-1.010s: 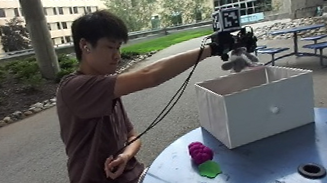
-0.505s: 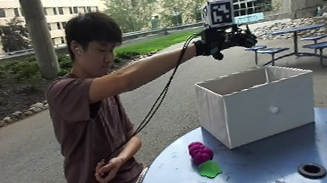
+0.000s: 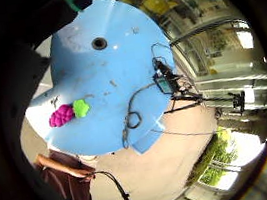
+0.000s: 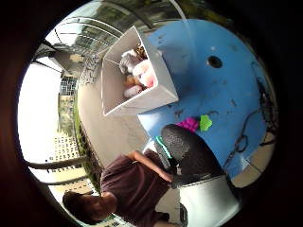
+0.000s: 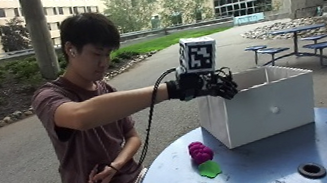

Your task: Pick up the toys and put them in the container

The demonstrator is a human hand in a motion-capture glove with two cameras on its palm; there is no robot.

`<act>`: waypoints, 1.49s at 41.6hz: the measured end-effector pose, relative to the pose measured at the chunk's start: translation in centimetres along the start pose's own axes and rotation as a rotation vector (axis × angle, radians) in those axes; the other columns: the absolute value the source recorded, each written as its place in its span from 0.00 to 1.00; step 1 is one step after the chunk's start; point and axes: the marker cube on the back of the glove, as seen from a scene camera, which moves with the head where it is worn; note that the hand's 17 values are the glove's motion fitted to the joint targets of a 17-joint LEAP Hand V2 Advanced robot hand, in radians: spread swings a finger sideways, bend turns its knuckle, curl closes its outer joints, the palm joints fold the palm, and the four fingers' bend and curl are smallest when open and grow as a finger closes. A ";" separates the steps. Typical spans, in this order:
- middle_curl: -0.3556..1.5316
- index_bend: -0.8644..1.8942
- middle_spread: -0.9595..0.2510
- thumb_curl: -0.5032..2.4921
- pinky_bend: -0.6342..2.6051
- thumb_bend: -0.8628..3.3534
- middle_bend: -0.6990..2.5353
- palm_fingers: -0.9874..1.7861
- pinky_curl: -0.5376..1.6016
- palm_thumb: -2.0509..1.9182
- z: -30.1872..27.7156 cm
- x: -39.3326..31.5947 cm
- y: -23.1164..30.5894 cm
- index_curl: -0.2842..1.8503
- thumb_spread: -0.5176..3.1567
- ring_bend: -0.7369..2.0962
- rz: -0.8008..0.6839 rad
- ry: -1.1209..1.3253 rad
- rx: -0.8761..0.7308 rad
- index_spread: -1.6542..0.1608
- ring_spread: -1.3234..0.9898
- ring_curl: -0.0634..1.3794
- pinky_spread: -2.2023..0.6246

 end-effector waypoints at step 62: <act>0.64 0.71 0.67 0.46 0.50 0.22 0.60 0.70 0.52 0.66 -6.1 -2.7 -3.7 0.49 0.33 0.72 0.189 -0.045 0.207 0.87 0.41 0.50 0.64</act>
